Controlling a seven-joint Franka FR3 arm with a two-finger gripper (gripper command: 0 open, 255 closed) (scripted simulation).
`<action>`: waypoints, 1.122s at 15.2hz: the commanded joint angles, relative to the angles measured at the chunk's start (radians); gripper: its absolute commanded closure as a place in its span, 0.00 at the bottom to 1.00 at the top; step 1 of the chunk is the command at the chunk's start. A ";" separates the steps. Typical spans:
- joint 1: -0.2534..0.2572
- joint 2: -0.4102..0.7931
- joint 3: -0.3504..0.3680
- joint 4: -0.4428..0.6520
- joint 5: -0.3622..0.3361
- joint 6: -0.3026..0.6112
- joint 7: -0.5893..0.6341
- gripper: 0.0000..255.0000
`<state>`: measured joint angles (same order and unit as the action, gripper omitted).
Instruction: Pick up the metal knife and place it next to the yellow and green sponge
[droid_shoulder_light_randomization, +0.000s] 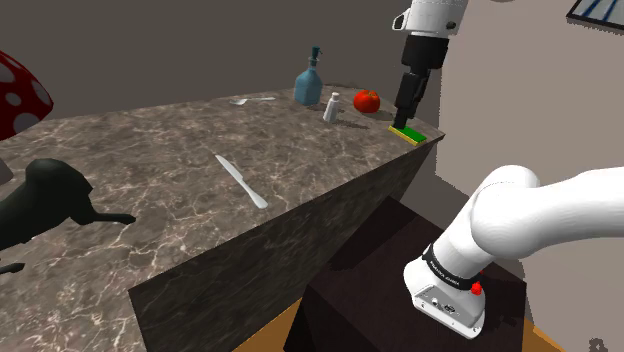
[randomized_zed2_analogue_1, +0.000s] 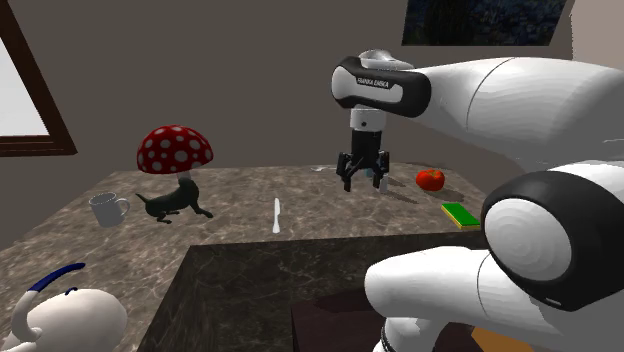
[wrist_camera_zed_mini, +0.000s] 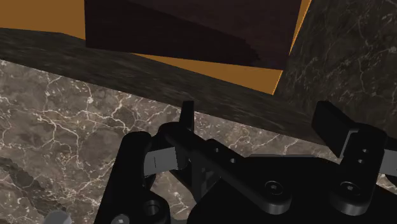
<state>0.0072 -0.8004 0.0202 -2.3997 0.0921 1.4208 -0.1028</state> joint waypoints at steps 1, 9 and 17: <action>0.000 0.000 0.000 0.000 0.000 0.000 0.000 0.00; 0.017 0.179 0.144 -0.016 0.078 0.253 0.165 0.00; 0.013 0.434 0.275 0.064 0.078 0.485 0.338 0.00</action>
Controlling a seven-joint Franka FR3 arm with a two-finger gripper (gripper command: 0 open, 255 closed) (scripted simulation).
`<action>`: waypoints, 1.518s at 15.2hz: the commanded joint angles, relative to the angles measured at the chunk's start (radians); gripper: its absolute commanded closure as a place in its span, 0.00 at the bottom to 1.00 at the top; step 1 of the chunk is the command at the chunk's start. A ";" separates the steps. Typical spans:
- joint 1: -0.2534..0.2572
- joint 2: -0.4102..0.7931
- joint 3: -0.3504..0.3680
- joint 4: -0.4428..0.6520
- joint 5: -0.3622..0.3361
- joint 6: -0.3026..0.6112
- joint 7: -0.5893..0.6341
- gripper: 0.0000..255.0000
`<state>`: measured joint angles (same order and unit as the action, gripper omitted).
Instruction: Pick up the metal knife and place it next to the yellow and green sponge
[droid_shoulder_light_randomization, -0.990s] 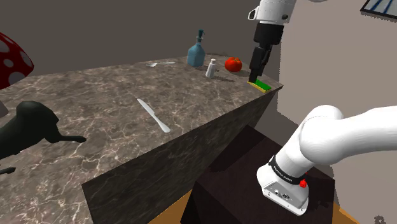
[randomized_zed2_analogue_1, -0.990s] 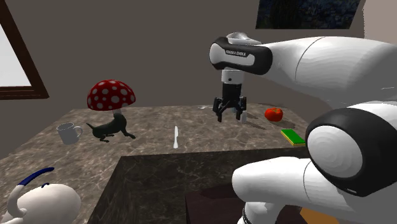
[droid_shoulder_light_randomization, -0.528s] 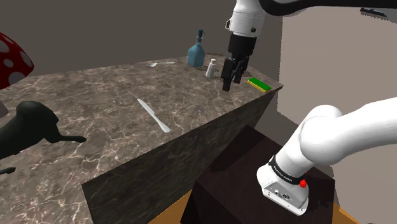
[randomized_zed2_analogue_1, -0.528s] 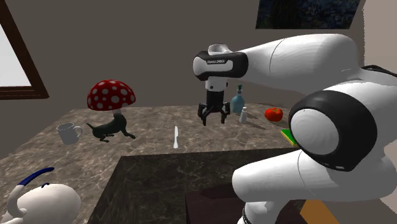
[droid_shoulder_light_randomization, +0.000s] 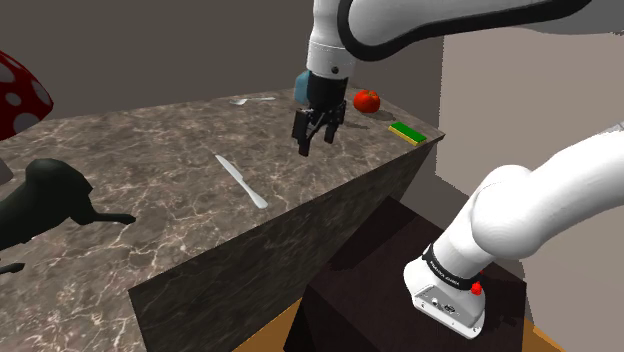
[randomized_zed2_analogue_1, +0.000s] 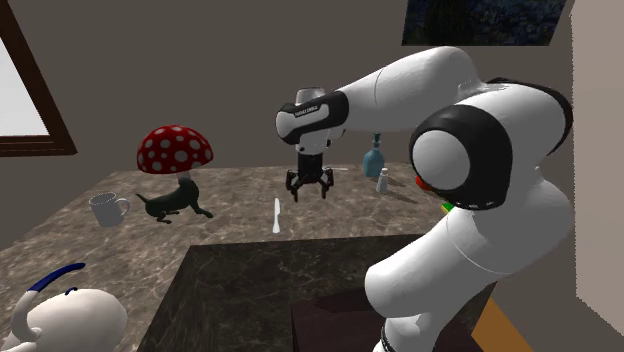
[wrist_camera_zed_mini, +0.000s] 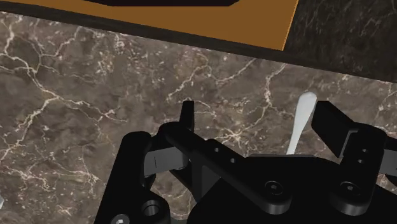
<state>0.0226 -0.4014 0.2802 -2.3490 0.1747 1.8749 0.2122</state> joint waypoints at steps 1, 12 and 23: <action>-0.004 0.071 0.030 0.029 -0.012 0.056 0.047 0.00; 0.008 0.504 0.128 0.303 -0.218 0.243 0.352 0.00; 0.037 0.650 0.114 0.341 -0.305 0.345 0.434 0.00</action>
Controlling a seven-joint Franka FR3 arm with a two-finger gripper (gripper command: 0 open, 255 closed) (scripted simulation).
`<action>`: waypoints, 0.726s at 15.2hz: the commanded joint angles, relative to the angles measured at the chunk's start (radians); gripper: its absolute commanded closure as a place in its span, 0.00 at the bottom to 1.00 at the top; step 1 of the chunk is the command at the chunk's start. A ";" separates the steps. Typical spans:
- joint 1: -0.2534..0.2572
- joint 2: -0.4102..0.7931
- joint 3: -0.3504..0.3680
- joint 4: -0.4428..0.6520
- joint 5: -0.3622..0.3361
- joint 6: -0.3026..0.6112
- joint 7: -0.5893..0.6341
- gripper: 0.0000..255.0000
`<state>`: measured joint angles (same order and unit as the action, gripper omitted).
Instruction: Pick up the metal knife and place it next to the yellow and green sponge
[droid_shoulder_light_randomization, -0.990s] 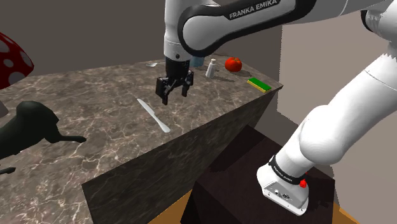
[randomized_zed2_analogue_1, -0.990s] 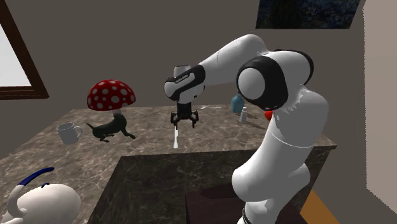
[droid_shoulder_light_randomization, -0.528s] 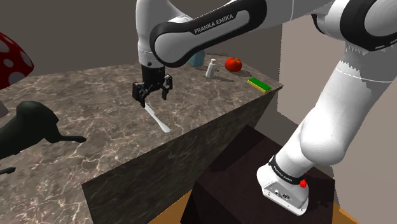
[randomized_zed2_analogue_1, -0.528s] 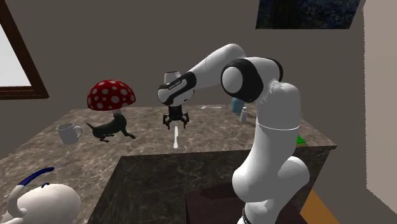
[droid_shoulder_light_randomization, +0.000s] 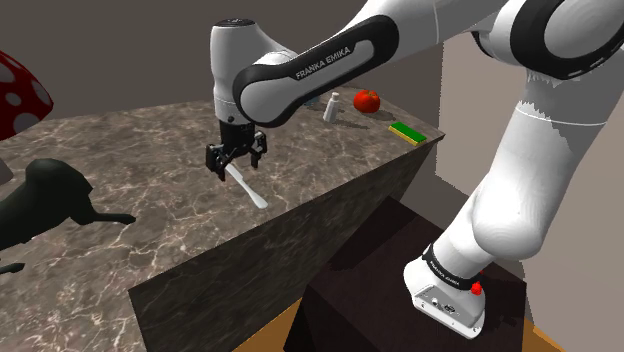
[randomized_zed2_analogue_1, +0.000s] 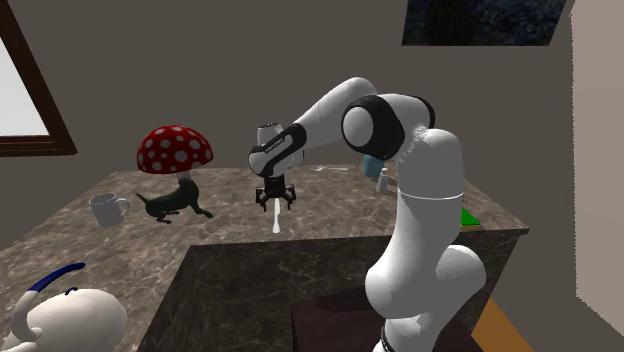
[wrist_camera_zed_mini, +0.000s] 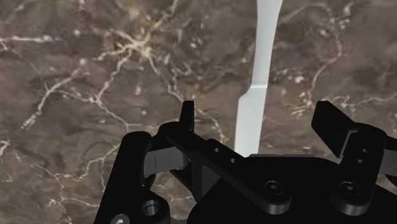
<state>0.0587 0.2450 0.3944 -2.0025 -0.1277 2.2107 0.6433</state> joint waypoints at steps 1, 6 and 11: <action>0.001 0.004 0.000 -0.006 -0.003 0.009 0.003 0.00; 0.001 0.004 0.000 -0.006 -0.003 0.009 0.003 0.00; 0.001 0.003 0.000 -0.006 -0.002 0.009 0.003 1.00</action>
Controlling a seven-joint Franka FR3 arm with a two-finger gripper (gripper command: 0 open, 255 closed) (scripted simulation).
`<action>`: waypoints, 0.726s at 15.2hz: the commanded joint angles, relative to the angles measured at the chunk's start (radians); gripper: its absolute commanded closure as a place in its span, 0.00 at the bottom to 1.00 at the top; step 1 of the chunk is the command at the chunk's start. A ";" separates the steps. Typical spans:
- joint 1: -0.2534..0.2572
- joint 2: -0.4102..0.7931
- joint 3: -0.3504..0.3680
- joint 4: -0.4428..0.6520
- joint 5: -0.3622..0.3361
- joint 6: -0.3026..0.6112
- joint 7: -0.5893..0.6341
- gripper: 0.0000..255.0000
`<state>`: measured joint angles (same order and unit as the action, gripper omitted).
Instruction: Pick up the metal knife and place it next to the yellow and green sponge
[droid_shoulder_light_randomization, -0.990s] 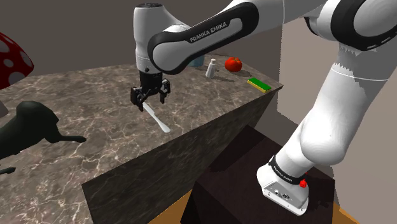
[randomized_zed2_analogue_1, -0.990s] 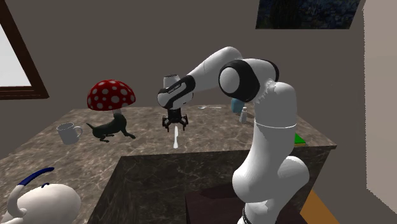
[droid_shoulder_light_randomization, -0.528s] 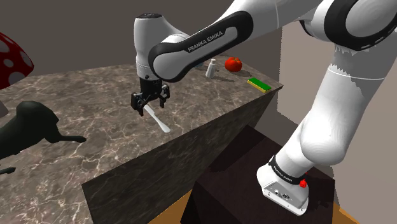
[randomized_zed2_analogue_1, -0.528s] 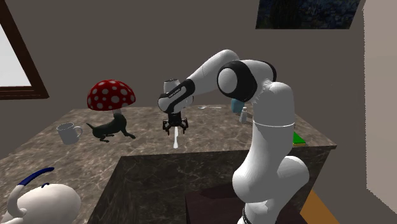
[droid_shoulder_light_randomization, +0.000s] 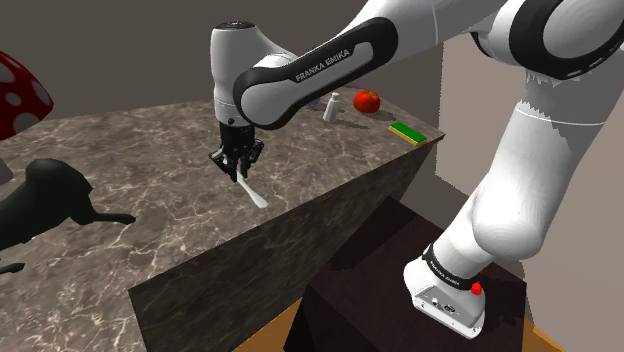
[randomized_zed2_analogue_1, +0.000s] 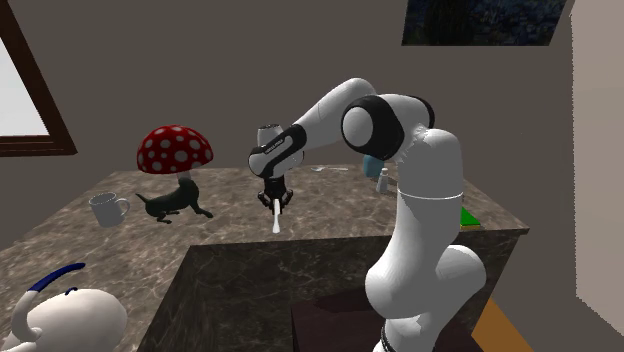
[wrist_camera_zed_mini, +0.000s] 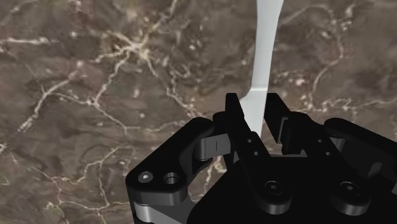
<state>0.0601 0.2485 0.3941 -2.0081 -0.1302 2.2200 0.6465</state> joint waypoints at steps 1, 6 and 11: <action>0.000 0.000 0.000 0.000 0.000 0.000 0.000 1.00; 0.000 0.000 0.000 0.000 0.000 0.000 0.000 1.00; -0.005 -0.036 0.006 0.026 0.020 -0.058 -0.014 1.00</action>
<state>0.0576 0.2229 0.3993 -1.9846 -0.1154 2.1736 0.6376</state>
